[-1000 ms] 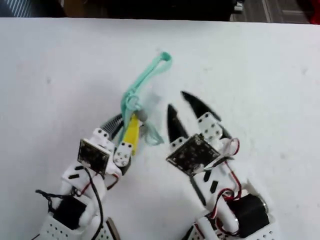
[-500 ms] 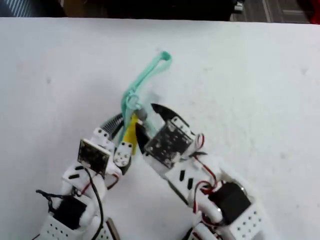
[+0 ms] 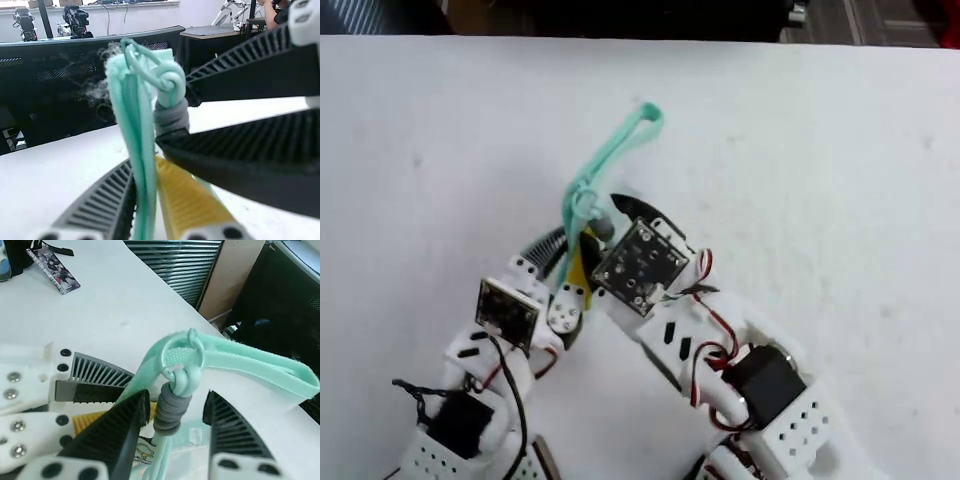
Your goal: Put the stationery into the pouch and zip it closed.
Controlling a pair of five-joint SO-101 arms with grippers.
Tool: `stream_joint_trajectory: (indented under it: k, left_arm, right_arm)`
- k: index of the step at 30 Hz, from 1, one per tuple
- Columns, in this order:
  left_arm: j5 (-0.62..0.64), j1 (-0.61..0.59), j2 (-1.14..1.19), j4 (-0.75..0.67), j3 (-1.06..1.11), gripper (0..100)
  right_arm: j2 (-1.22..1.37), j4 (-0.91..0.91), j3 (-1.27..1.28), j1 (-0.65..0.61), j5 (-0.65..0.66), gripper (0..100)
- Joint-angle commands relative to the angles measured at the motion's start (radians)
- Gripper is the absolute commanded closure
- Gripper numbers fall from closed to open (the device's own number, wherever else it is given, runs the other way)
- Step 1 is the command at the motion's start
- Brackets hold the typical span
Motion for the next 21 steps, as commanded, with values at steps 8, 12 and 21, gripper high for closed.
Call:
stream_joint_trajectory:
  k: [8,12,21]
  left_arm:
    - [0.005,-0.005,0.008,0.015,0.011,98]
    - [0.005,-0.005,0.008,0.015,0.009,98]
    - [0.003,-0.005,0.008,0.015,0.009,98]
  right_arm:
    - [0.004,-0.054,-0.040,-0.008,-0.008,83.0]
    - [0.005,-0.065,-0.040,-0.010,-0.008,83.0]
    - [0.122,-0.105,-0.048,-0.010,-0.008,93.5]
